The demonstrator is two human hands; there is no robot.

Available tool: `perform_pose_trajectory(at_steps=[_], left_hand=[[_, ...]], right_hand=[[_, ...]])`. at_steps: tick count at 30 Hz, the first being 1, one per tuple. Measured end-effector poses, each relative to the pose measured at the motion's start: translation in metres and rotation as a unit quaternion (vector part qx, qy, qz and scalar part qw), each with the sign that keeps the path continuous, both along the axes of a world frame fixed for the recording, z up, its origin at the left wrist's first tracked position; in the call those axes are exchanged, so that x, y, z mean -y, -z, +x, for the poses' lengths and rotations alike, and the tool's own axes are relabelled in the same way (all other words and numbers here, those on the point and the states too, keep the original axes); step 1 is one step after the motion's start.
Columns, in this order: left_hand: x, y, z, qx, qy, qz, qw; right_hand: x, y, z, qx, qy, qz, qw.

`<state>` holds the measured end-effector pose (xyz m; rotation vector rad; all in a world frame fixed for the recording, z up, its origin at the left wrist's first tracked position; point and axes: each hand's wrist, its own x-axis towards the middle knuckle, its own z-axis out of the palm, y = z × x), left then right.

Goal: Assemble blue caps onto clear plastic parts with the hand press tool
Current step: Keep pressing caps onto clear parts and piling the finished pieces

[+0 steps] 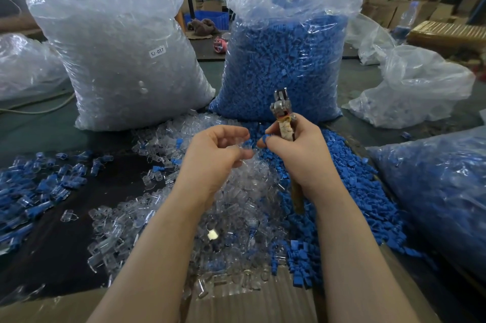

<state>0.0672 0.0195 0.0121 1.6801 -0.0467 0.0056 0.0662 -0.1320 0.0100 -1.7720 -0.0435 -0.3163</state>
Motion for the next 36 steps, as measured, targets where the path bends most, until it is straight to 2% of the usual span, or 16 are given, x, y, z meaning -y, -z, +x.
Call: perform_pose_trajectory(at_steps=[6, 13, 20, 24, 32, 36], left_hand=[[-0.0007, 0.0016, 0.0002, -0.009, -0.018, 0.001, 1.000], [-0.0009, 0.0050, 0.0008, -0.016, -0.053, -0.077, 0.996], [-0.0022, 0.0065, 0.0022, -0.002, -0.081, -0.072, 0.994], [-0.0011, 0.0078, 0.0036, 0.009, -0.104, -0.063, 0.993], [0.0009, 0.0057, 0.0004, 0.018, -0.111, -0.054, 0.992], [0.0014, 0.0040, 0.0009, 0.010, -0.117, -0.065, 0.991]], right_hand=[[-0.0003, 0.0006, 0.0008, -0.008, -0.006, 0.001, 1.000], [-0.0031, 0.0040, 0.0007, -0.004, 0.001, -0.002, 1.000], [-0.0057, 0.0052, 0.0033, -0.016, 0.028, -0.035, 0.999], [-0.0062, 0.0032, 0.0032, -0.008, 0.050, -0.018, 0.999], [-0.0041, 0.0021, 0.0001, -0.003, -0.029, -0.016, 0.999], [-0.0071, 0.0026, 0.0005, 0.000, -0.016, -0.033, 0.999]])
